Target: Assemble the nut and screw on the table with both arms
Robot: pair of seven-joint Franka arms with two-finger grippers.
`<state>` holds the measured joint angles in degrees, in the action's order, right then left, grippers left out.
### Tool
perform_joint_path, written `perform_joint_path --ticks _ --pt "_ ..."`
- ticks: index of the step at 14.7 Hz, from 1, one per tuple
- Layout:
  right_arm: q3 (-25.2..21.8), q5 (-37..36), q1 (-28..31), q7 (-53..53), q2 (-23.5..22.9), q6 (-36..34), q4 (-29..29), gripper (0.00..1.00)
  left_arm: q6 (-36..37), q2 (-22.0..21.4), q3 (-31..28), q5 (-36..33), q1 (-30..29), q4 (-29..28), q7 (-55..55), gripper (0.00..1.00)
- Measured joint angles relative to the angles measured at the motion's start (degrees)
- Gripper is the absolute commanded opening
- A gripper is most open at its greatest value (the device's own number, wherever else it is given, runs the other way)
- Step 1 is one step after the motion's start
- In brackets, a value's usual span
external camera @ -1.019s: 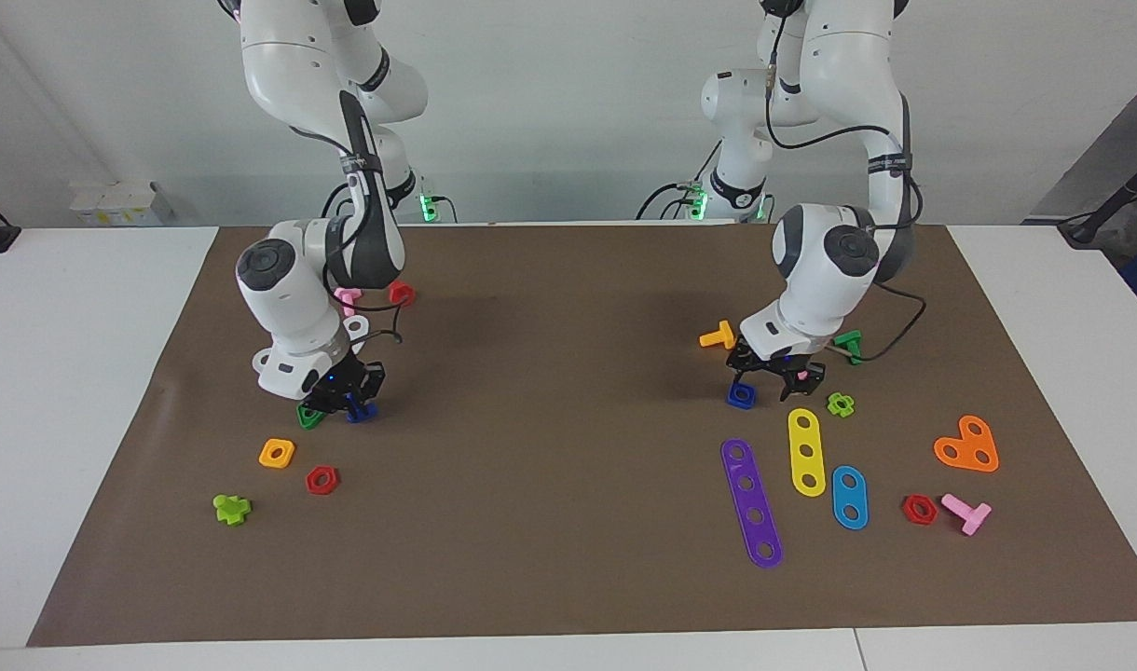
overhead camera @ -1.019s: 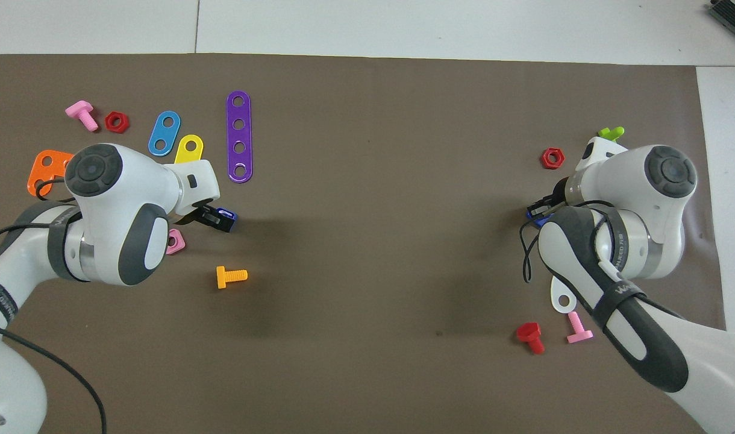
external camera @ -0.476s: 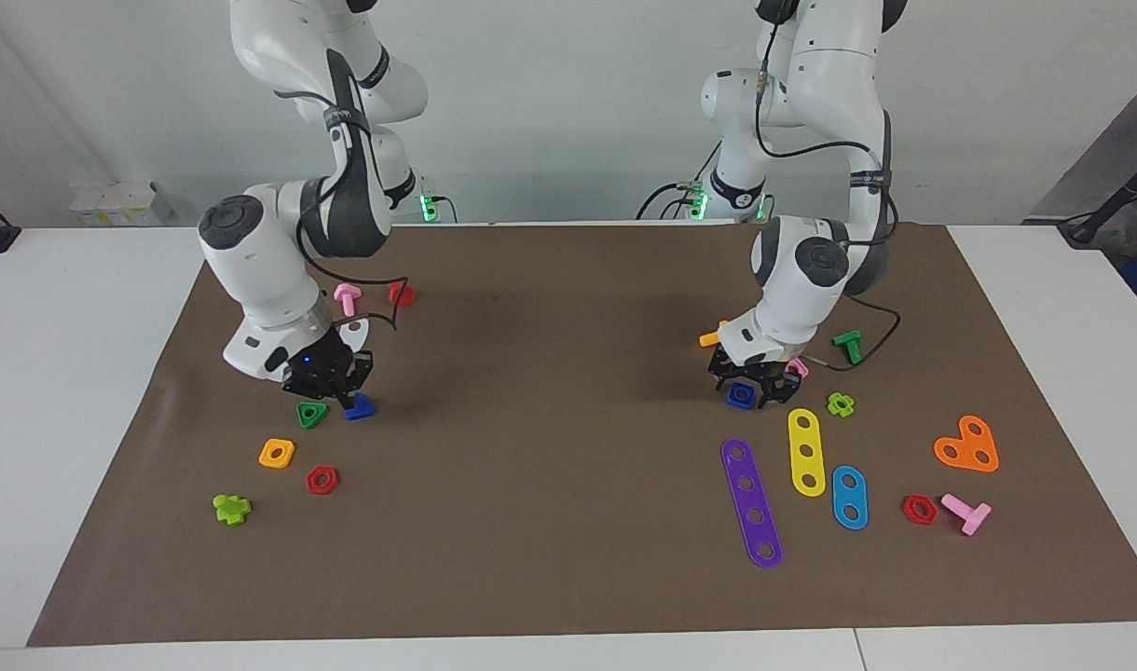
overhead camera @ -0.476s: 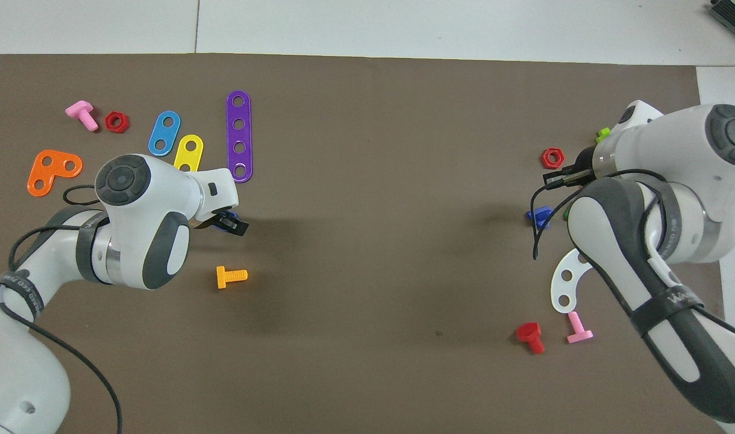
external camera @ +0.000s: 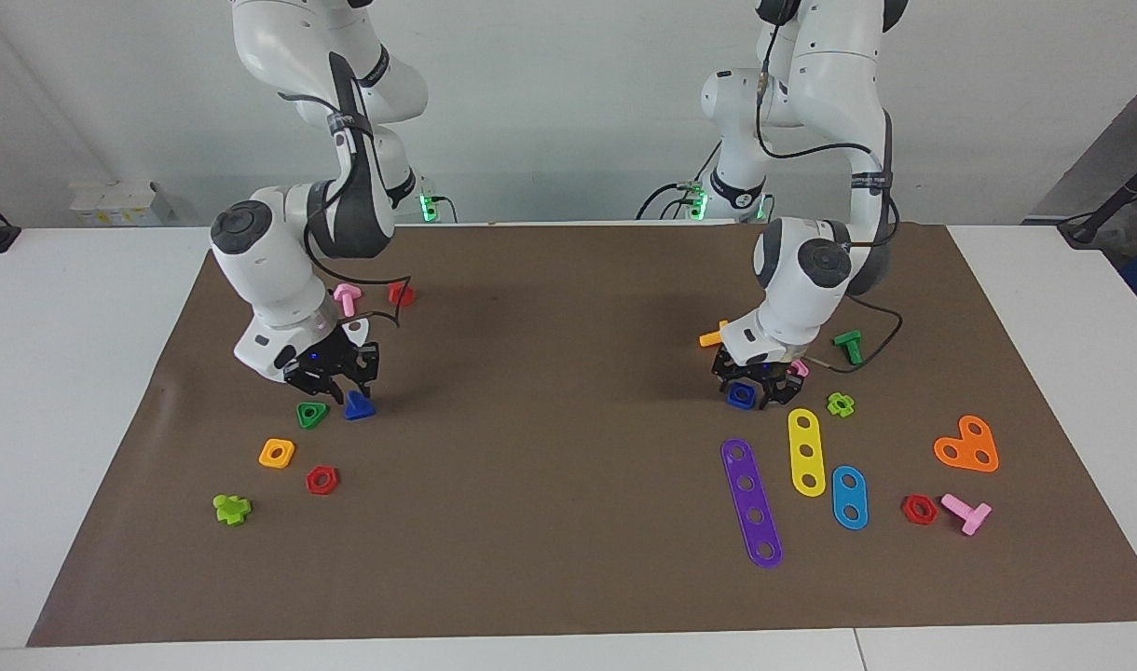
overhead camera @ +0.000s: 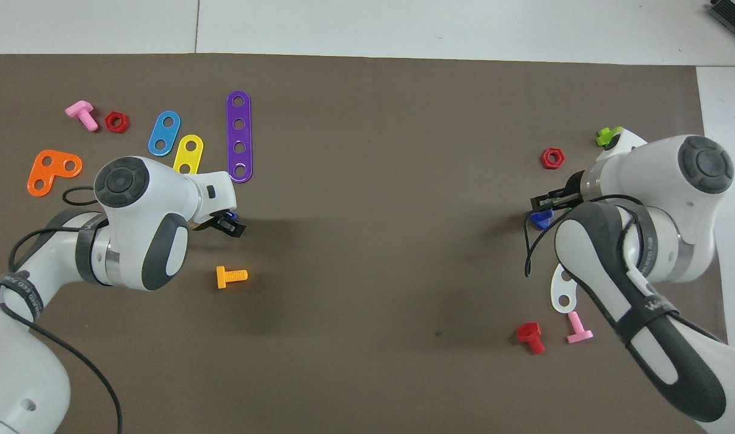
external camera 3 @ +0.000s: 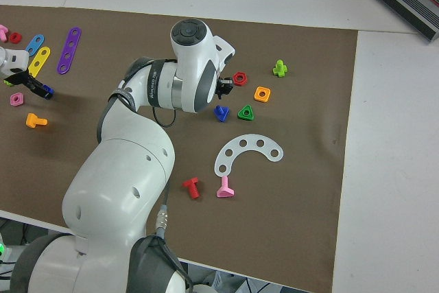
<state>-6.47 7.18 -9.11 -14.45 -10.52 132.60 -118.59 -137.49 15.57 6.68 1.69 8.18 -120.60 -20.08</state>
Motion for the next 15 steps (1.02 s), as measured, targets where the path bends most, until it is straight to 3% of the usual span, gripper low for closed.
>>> perform_joint_path --ticks 3,7,10,13,14,15 --pt "0.0 0.0 0.0 -1.0 -0.1 3.8 -4.1 0.46 -0.1 0.1 -0.1 0.0 0.0 -0.1 -1.3 0.56" --pt "0.0 0.0 0.2 -3.0 -0.1 6.0 -6.6 0.39 0.0 -0.5 -0.1 0.0 0.0 0.0 -1.6 0.27" --pt "0.0 0.0 0.5 -3.2 -0.1 6.0 -6.6 0.36 0.0 -0.4 -0.1 0.0 0.0 -0.1 -1.0 0.25" --pt "0.0 0.0 0.6 -3.2 -0.2 8.4 -6.9 0.36 1.3 -0.3 -0.1 0.1 0.1 0.8 6.3 0.21" --pt "0.0 0.0 0.6 -3.2 -0.3 8.8 -7.0 0.31 3.9 -0.4 0.0 0.1 0.1 2.3 9.2 0.21" --pt "0.0 0.0 0.6 -3.2 -0.4 9.1 -7.1 0.13 7.4 -0.4 -0.1 0.1 0.0 4.4 12.0 0.21"
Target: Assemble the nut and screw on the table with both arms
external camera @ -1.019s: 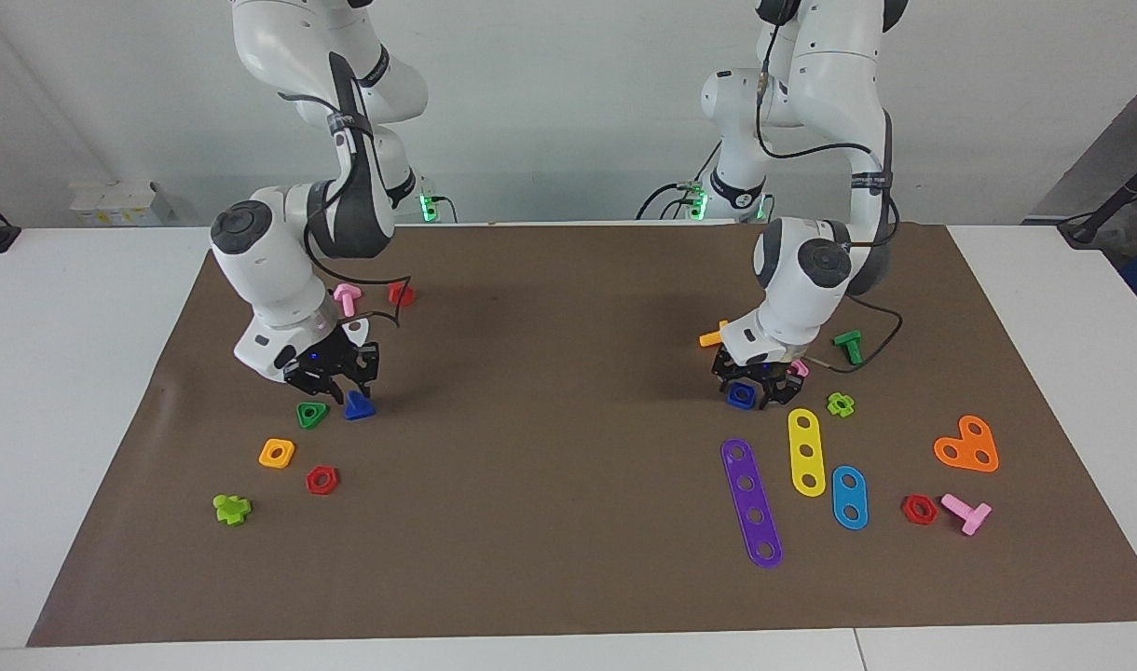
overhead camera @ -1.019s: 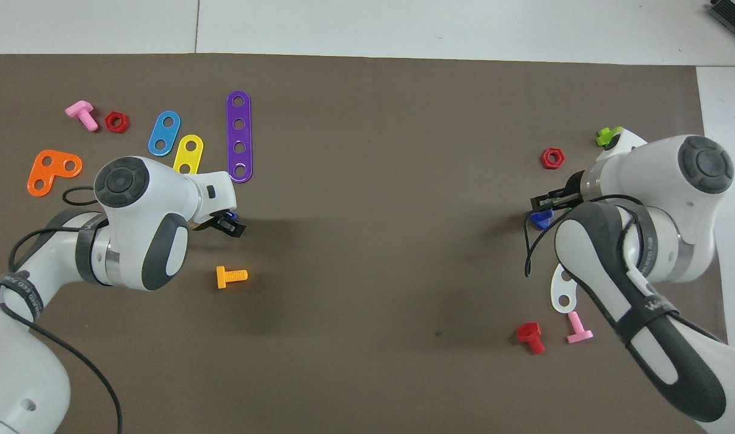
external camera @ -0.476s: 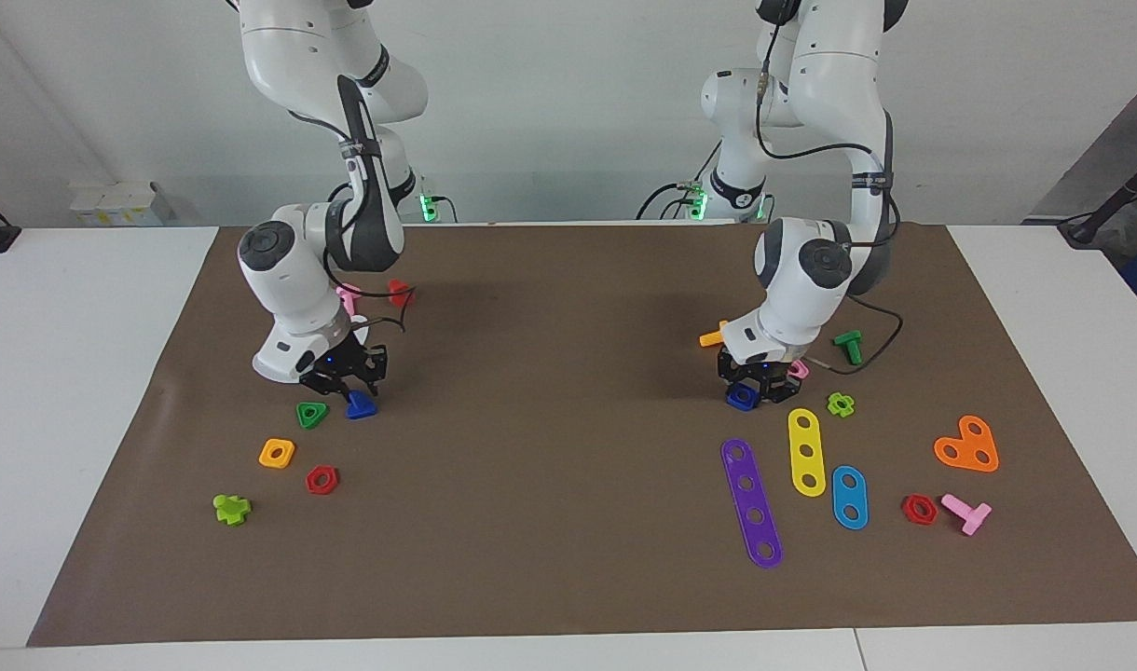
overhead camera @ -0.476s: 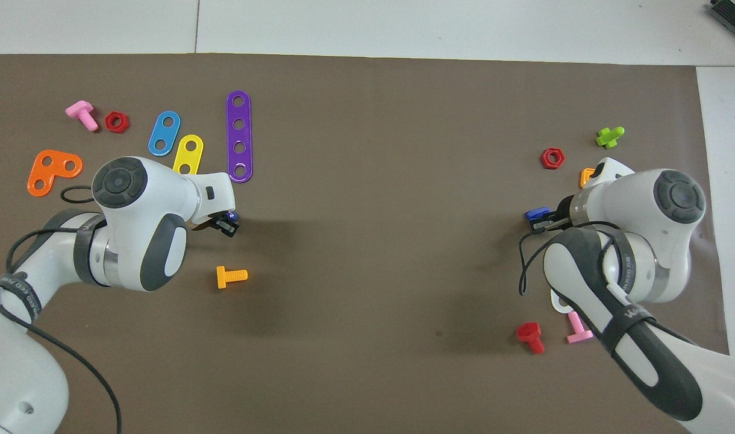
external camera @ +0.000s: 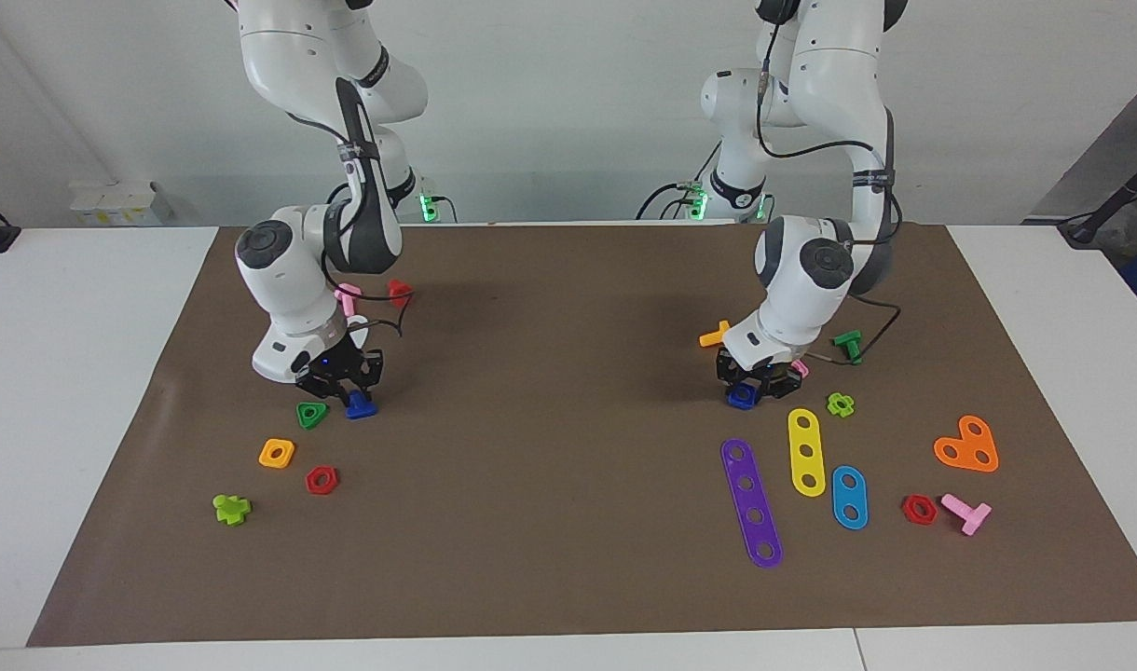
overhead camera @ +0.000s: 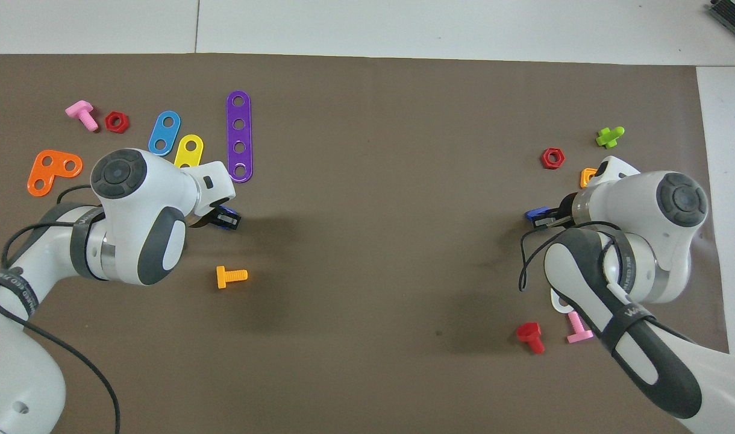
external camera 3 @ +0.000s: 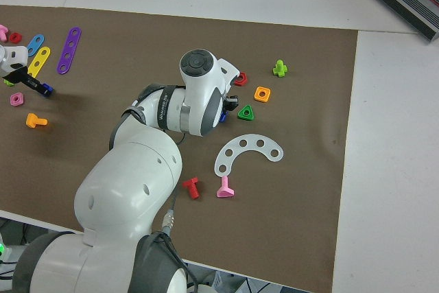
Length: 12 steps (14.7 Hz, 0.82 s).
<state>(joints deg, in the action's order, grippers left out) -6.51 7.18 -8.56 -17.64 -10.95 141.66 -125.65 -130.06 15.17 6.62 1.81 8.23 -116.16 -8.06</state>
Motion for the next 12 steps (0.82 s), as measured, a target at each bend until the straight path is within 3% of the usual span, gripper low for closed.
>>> perform_joint_path --ticks 1,4,8,10,12 --pt "0.0 0.0 0.0 0.0 0.0 0.1 0.0 0.00 3.7 -0.1 -0.1 0.0 0.0 2.4 2.3 0.21" --pt "0.0 0.0 0.0 0.0 0.0 0.1 -0.1 0.00 13.4 -1.6 -0.6 0.0 -0.9 8.1 7.5 0.22" --pt "0.0 0.0 0.0 0.1 0.0 0.0 0.3 0.00 18.4 -6.0 -1.0 0.0 -2.1 9.3 16.3 0.22" --pt "0.0 0.0 -0.2 2.4 0.2 -2.9 3.2 0.00 19.0 -7.3 -1.0 0.0 -2.1 9.3 21.6 0.22" --pt "0.1 0.0 -1.7 8.4 0.7 -9.7 10.0 0.00 19.1 -7.6 -0.9 0.0 -1.9 9.3 24.9 0.22"
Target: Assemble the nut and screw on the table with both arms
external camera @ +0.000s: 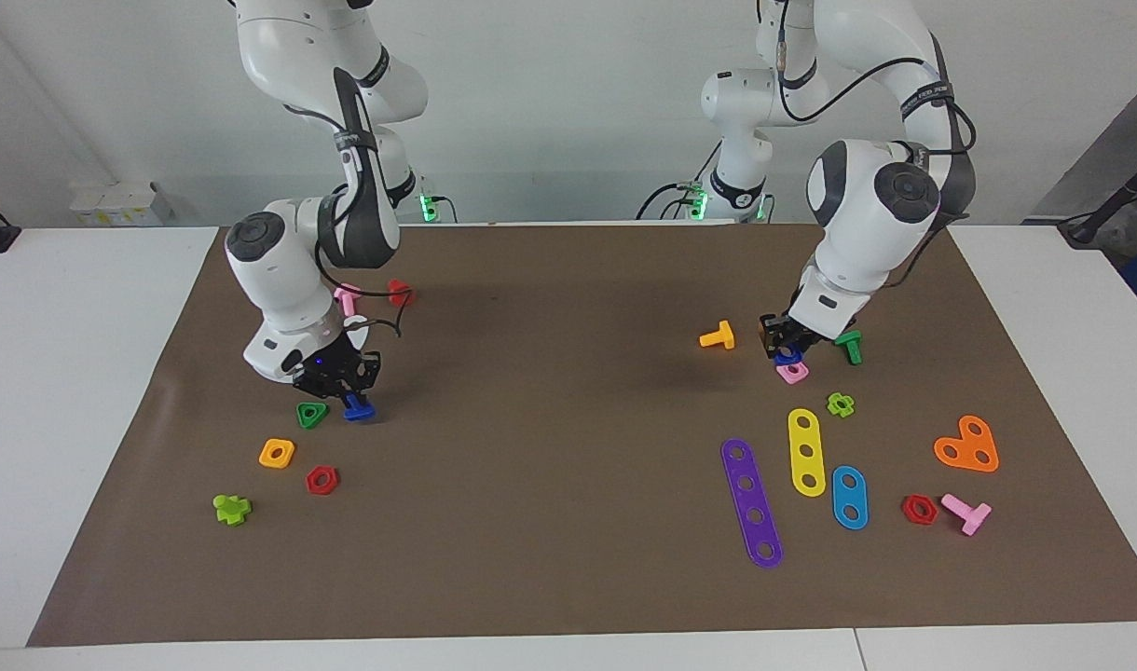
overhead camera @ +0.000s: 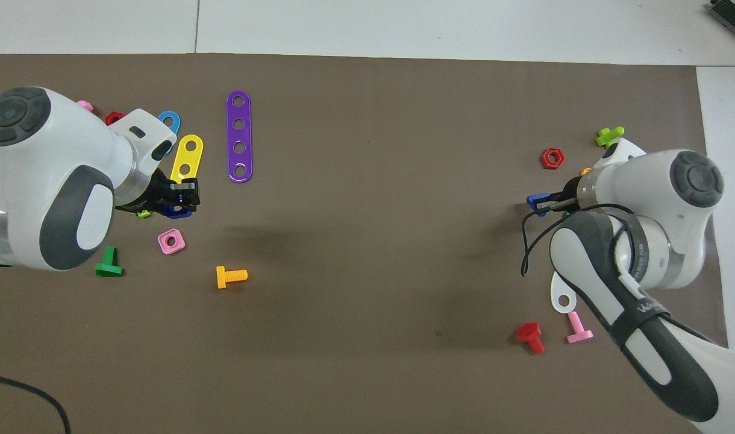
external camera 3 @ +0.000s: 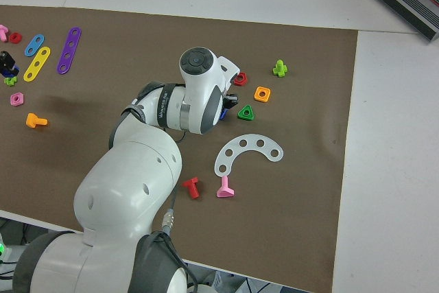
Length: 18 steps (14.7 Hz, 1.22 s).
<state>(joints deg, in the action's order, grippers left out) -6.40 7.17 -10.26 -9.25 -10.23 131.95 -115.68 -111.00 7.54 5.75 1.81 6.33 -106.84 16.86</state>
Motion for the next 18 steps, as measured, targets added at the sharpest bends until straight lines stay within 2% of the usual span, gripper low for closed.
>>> perform_joint_path --ticks 2,4,6,8,14,16,18 --pt "0.1 -1.2 -4.0 8.7 0.0 -6.2 7.8 0.00 0.0 0.0 0.2 0.0 0.1 0.0 1.1 0.22" --pt "0.3 -3.5 -10.0 20.2 -1.0 -7.9 13.4 0.00 0.0 0.0 0.4 0.0 0.2 0.0 1.6 0.22" --pt "0.5 -4.3 -16.7 30.8 -3.9 -8.0 17.9 0.00 0.0 0.0 0.7 0.0 0.3 0.1 2.1 0.19" --pt "0.6 -4.7 -22.2 39.6 -8.8 -7.6 22.7 0.00 -0.2 0.0 0.8 0.0 0.9 0.1 2.6 0.19" --pt "0.5 -7.4 -28.9 53.1 -24.3 -0.3 32.6 0.00 -1.9 0.0 1.1 0.0 1.5 0.1 3.2 0.19" --pt "0.5 -7.9 -30.1 55.3 -27.7 2.5 33.8 0.00 -2.5 0.0 1.1 0.0 1.7 0.1 3.6 0.17" --pt "0.5 -7.9 -31.4 56.2 -28.8 3.9 34.4 0.00 -3.1 0.0 1.2 0.0 1.7 0.1 3.8 0.17"
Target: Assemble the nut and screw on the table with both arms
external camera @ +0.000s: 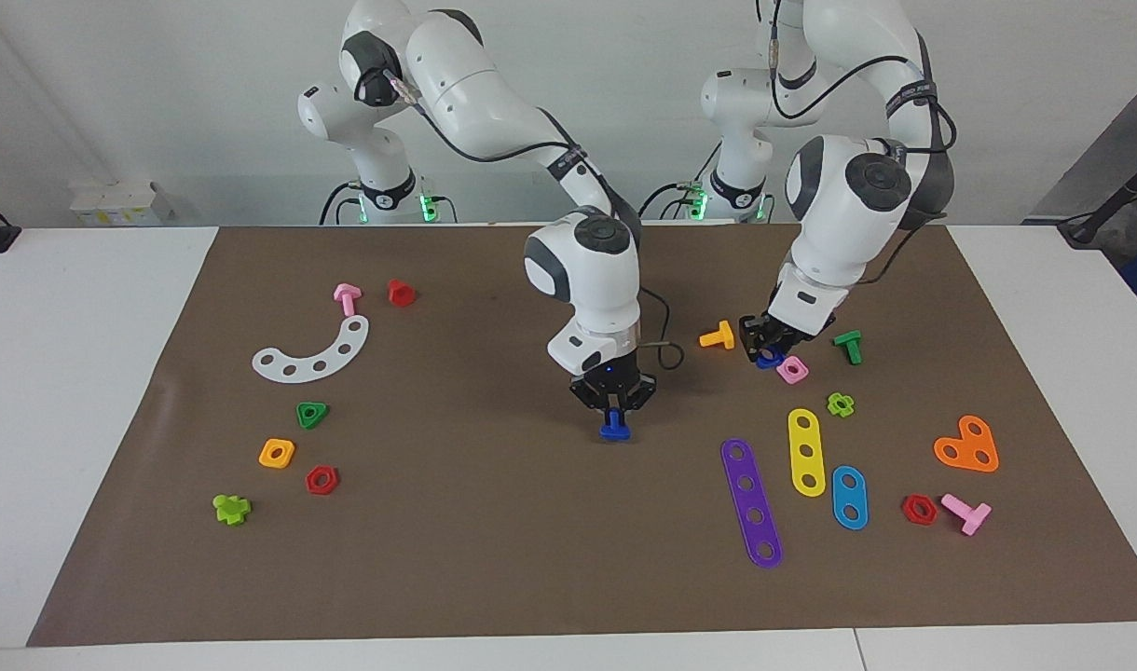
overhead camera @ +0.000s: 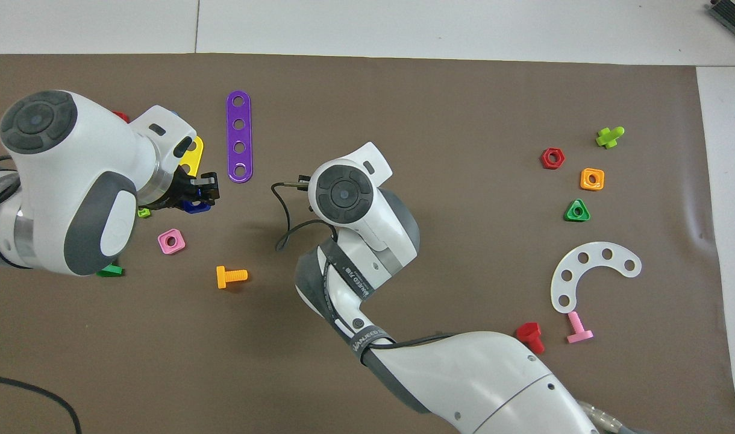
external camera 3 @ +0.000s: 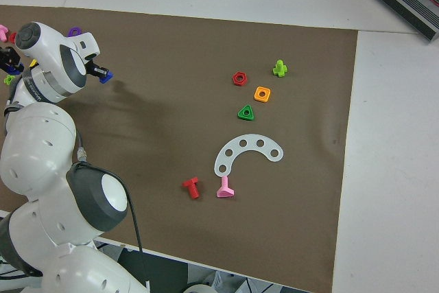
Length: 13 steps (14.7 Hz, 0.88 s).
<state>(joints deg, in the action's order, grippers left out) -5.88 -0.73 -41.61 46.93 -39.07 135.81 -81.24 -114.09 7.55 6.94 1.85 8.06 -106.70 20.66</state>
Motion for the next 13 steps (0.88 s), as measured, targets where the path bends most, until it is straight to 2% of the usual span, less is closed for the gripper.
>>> perform_joint_path --ticks 9,10,11,13 --pt "0.0 0.0 -0.6 0.1 0.1 -2.6 -0.8 0.00 -1.1 0.0 0.2 1.3 1.0 0.0 0.2 0.17" --pt "0.0 0.0 -0.6 0.1 0.1 -3.8 -0.8 0.12 -1.1 0.0 0.1 1.4 1.2 0.0 0.3 0.17" --pt "0.0 0.0 -0.6 0.1 0.2 -4.7 -0.8 0.98 -1.2 0.0 0.1 1.5 1.3 0.0 0.3 0.17" --pt "0.0 0.0 -0.6 0.1 0.3 -5.5 -0.8 1.00 -1.3 0.0 0.1 1.6 1.4 0.1 0.3 0.17"
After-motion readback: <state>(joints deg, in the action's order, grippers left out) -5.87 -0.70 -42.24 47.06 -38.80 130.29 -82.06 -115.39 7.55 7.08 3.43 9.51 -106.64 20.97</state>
